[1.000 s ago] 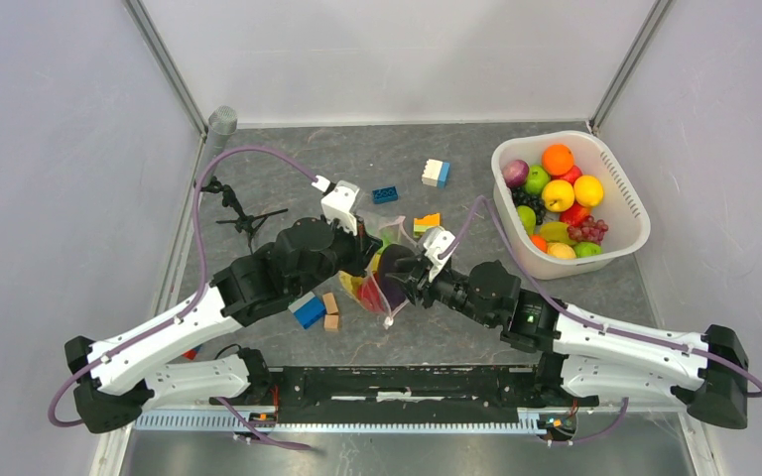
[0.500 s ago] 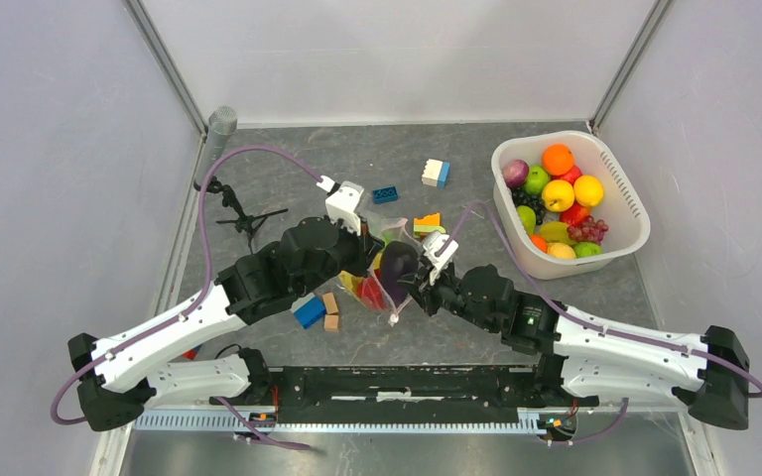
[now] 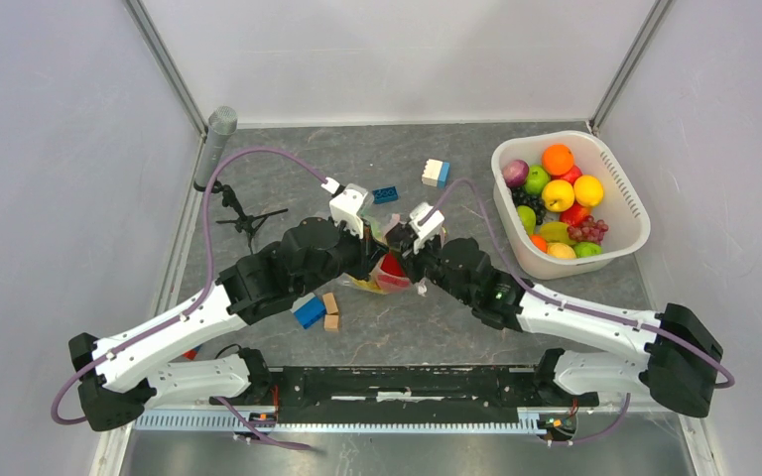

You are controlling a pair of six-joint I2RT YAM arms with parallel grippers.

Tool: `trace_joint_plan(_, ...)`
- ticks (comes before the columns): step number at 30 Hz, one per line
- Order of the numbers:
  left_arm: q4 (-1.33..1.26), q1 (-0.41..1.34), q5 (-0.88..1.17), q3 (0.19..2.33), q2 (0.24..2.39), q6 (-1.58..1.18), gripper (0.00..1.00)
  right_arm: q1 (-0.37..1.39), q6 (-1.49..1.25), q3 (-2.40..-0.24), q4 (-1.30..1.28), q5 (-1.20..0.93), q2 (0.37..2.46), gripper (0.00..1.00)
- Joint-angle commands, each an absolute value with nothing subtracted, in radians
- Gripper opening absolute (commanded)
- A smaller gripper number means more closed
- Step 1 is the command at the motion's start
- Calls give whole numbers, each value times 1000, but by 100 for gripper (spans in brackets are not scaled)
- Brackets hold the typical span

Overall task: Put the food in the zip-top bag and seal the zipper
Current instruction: Place the fake vegetable in the zipper food storage bag.

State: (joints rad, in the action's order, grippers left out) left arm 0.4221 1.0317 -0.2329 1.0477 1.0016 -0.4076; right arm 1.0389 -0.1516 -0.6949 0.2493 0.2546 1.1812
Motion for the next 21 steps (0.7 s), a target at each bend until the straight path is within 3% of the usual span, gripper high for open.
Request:
trace_joint_plan(1, 360, 1030, -217, 1051, 983, -401, 2, 961, -143, -724, 416, 92, 1167, 19)
trace_joint_plan(5, 359, 1030, -257, 1052, 988, -399, 2, 960, -129, -688, 348, -65, 1098, 42)
trace_joint_plan(13, 339, 1030, -273, 1058, 1011, -413, 2, 960, -161, -643, 123, 14, 948, 60)
trace_joint_plan(18, 316, 1030, -259, 1054, 1025, -425, 2, 961, -275, -681, 12, -16, 991, 64)
trace_joint_plan(21, 298, 1031, -242, 1048, 1037, -432, 2, 963, -361, -677, -40, 117, 1027, 68)
